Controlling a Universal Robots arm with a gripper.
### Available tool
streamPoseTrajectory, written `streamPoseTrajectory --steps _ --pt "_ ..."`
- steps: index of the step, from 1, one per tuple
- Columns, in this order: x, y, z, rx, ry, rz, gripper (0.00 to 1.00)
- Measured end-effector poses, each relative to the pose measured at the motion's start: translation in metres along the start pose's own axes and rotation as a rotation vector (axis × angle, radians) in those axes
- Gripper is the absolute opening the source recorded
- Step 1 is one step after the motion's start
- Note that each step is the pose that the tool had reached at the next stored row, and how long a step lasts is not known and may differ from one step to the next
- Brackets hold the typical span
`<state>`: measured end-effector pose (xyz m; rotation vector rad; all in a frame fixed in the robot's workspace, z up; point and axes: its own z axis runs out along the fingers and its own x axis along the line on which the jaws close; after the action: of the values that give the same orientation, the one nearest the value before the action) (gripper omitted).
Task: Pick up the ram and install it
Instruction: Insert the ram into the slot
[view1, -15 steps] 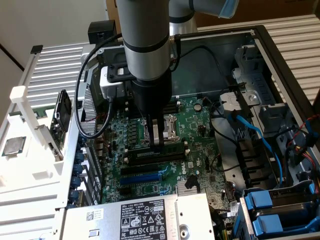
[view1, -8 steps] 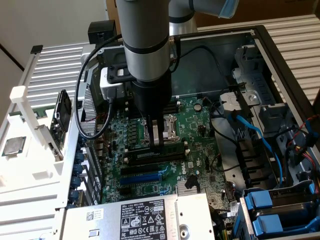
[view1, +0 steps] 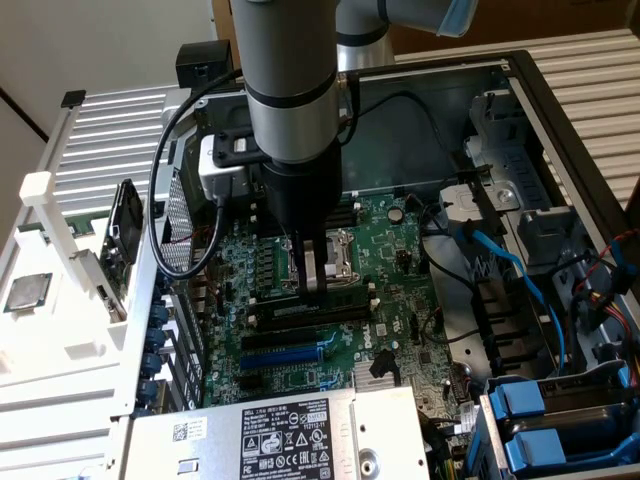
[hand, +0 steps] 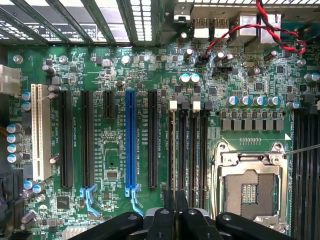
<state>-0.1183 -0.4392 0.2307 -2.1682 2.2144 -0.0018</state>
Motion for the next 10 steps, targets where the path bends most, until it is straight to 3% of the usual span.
streamPoseTrajectory --steps 10 --pt "0.0002 0.0003 0.0 0.0042 -0.0001 0.0 0.13"
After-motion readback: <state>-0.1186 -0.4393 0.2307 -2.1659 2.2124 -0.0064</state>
